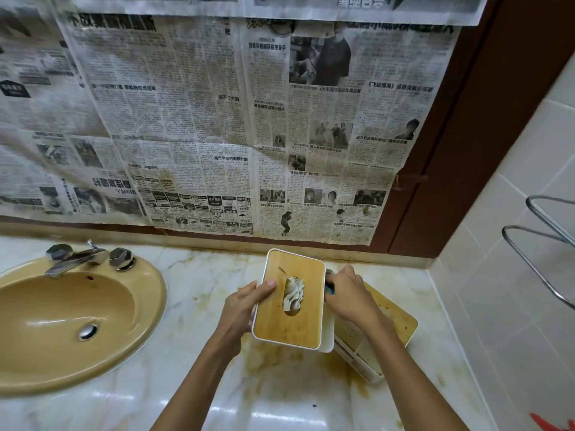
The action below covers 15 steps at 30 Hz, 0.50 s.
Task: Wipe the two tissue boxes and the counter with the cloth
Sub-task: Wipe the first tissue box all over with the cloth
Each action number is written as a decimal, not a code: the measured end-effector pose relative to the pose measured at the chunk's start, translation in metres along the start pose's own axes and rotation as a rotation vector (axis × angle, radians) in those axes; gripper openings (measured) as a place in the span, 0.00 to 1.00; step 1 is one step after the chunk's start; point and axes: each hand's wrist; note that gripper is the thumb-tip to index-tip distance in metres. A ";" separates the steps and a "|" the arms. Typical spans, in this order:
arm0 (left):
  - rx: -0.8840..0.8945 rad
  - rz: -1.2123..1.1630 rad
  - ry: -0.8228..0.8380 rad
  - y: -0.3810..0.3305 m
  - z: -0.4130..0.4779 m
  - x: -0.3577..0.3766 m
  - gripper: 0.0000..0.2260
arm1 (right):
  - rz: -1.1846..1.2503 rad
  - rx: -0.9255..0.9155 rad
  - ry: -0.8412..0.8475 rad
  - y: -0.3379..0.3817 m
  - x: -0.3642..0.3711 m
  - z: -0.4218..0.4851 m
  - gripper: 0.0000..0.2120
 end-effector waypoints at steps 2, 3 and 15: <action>-0.004 0.006 0.003 0.001 0.000 0.004 0.18 | 0.016 0.019 -0.031 0.000 0.004 0.003 0.13; -0.015 -0.002 -0.001 0.004 0.000 0.005 0.20 | 0.029 0.021 -0.026 -0.001 0.007 0.004 0.16; -0.229 -0.007 -0.017 0.022 0.004 -0.004 0.32 | 0.075 -0.035 0.206 -0.024 -0.007 -0.003 0.15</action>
Point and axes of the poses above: each hand's wrist, its own z-axis towards the middle knuckle, its own x-axis out of the palm, y = z × x, and after that the axes turned 4 degrees about z, right-handed
